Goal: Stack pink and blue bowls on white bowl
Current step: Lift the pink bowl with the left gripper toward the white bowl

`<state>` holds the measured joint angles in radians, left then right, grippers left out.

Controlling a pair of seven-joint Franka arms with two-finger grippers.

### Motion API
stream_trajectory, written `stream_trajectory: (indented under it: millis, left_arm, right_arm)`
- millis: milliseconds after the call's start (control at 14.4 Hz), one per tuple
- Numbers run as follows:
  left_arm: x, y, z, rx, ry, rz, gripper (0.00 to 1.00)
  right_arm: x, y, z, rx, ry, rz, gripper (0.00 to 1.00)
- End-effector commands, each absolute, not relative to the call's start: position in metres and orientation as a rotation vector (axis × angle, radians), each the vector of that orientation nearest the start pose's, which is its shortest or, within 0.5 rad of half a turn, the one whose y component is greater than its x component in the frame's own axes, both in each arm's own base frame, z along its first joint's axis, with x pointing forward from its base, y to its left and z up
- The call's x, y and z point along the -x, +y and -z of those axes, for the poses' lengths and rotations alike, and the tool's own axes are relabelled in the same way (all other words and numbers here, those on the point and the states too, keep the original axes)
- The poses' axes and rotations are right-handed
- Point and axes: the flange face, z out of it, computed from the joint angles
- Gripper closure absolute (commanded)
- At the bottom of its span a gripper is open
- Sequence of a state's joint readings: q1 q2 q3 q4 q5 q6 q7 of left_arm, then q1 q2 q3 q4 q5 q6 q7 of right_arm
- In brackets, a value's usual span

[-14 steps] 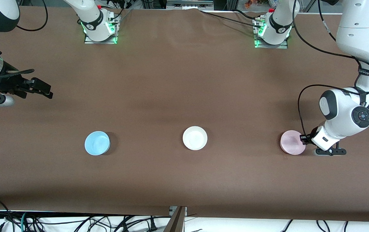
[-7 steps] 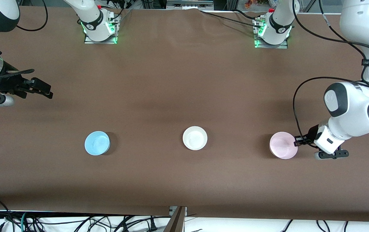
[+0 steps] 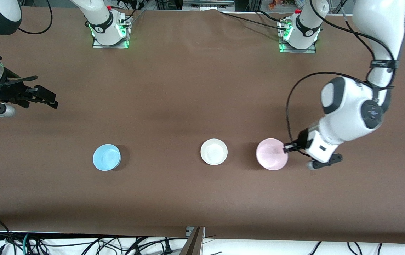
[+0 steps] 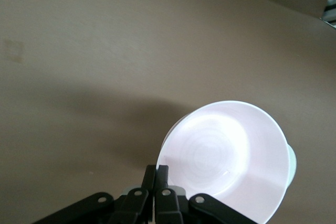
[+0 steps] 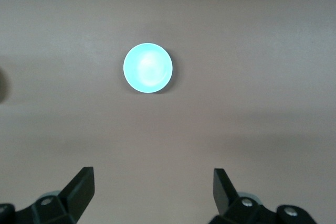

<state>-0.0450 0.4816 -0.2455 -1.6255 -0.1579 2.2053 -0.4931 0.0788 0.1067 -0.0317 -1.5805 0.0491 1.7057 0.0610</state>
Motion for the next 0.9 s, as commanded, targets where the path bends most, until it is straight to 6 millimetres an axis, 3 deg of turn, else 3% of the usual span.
stream_trajectory:
  millis: [0, 138, 346, 831]
  left_arm:
    - [-0.657, -0.234, -0.346, 3.292, -0.665, 0.097, 1.00]
    - [-0.647, -0.277, -0.327, 3.279, -0.735, 0.129, 1.00]
    - [-0.634, -0.322, -0.317, 3.293, -0.868, 0.178, 1.00]
    - [-0.617, -0.366, -0.277, 3.291, -1.006, 0.262, 1.00]
  right_arm:
    - [-0.593, 0.035, -0.577, 3.092, 0.011, 0.041, 0.00]
    - [-0.593, 0.034, -0.578, 3.091, 0.014, 0.044, 0.00]
    - [-0.593, 0.034, -0.578, 3.091, 0.014, 0.044, 0.00]
    - [-0.593, 0.033, -0.578, 3.089, 0.017, 0.044, 0.00]
